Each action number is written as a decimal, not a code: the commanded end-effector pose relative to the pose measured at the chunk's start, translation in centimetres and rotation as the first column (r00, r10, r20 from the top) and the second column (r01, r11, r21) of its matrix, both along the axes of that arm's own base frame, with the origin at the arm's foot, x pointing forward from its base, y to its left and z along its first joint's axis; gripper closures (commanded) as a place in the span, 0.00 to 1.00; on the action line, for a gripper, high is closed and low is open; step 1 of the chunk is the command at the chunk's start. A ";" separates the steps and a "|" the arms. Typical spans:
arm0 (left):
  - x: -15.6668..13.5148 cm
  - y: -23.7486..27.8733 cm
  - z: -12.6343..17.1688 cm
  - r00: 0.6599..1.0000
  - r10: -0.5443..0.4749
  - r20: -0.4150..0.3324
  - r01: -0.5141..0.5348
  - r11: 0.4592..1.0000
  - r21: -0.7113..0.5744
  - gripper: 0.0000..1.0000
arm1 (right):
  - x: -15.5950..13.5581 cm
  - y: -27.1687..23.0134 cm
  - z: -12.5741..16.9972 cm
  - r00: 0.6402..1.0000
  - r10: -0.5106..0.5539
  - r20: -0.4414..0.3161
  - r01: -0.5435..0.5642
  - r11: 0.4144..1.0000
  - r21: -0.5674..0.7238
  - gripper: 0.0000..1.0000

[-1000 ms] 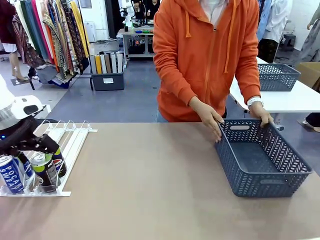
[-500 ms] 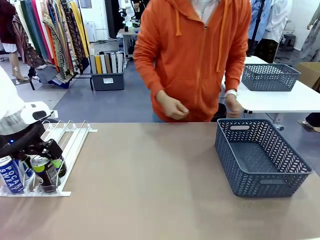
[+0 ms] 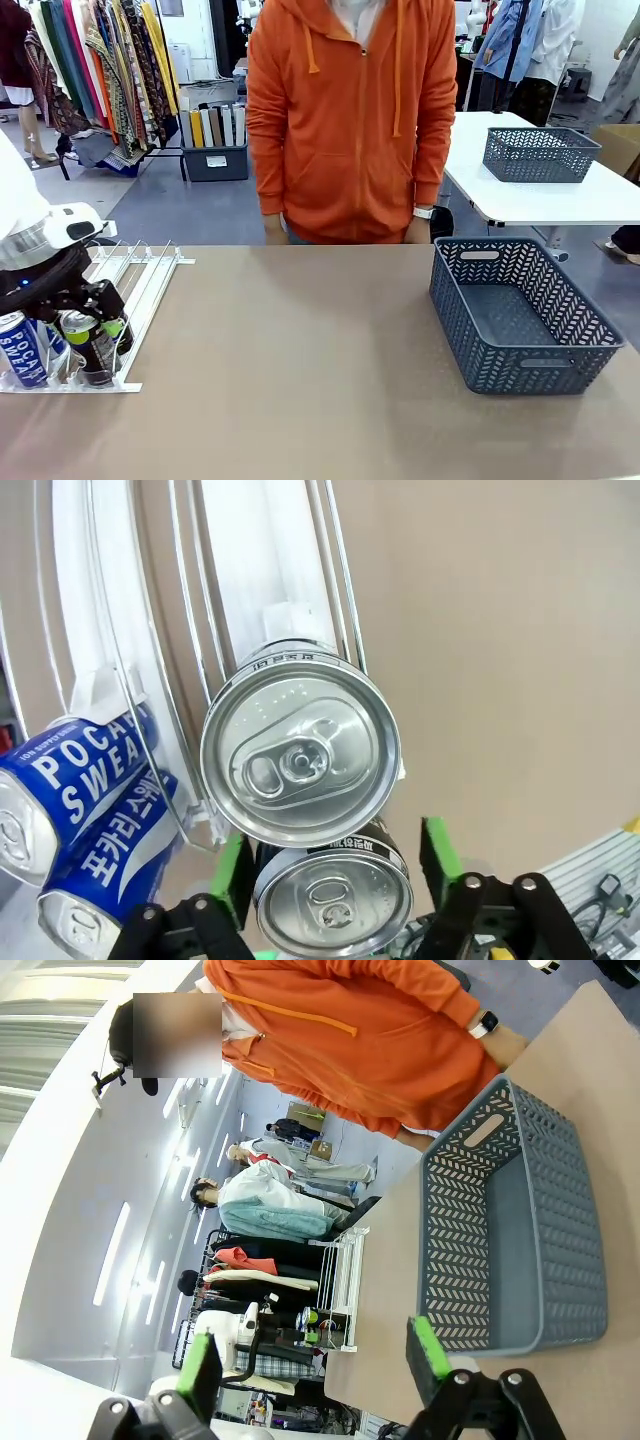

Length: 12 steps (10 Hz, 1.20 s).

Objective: Retrieve and store the cans from the dispenser.
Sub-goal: Pick up one can from the Automatic Can Dispenser and place it in the middle of the table.

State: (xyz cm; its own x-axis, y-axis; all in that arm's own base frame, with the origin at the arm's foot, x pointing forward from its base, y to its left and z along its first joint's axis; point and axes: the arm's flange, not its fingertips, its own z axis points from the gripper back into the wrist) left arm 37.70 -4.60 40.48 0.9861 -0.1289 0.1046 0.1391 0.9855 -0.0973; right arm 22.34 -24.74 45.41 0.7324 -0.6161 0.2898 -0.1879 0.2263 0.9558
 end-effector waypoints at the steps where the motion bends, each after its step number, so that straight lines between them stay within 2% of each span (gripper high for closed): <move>1: -0.5 -0.3 -0.6 1.000 0.024 0.018 -0.024 1.000 0.018 1.00 | 0.1 -0.2 0.3 1.000 0.001 0.018 -0.001 1.000 0.000 0.00; 6: -0.4 -0.1 -0.3 0.999 0.030 0.033 -0.031 0.999 0.035 1.00 | 0.1 -0.2 0.3 1.000 0.001 0.018 -0.001 1.000 0.000 0.00; 7: -0.7 0.2 0.6 0.997 0.042 0.060 -0.045 0.998 0.051 1.00 | 0.1 -0.2 0.3 1.000 0.001 0.018 -0.001 1.000 0.000 0.00; 8: -0.8 0.6 2.6 0.997 0.023 0.073 -0.031 0.993 0.111 1.00 | 0.1 -0.2 0.3 1.000 0.001 0.018 -0.001 1.000 0.000 0.00; 9: -1.3 0.8 6.3 0.996 0.019 0.089 -0.027 0.995 0.094 1.00 | 0.1 -0.2 0.3 1.000 0.001 0.018 -0.001 1.000 0.000 0.00; 11: -3.5 0.2 13.6 0.988 -0.007 0.153 0.009 1.000 -0.010 1.00 | 0.1 -0.2 0.3 1.000 0.001 0.018 -0.001 1.000 0.000 0.00; 12: -4.7 0.2 16.5 0.978 -0.014 0.210 0.022 0.999 -0.040 1.00 | 0.1 -0.2 0.3 1.000 0.001 0.018 -0.001 1.000 0.000 0.00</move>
State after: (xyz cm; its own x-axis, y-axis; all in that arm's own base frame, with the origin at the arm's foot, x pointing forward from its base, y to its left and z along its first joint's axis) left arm 33.53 -4.53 54.22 0.9563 -0.1431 0.2550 0.1634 0.9847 -0.0599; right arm 22.36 -24.73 45.39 0.7328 -0.6159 0.2892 -0.1872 0.2261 0.9559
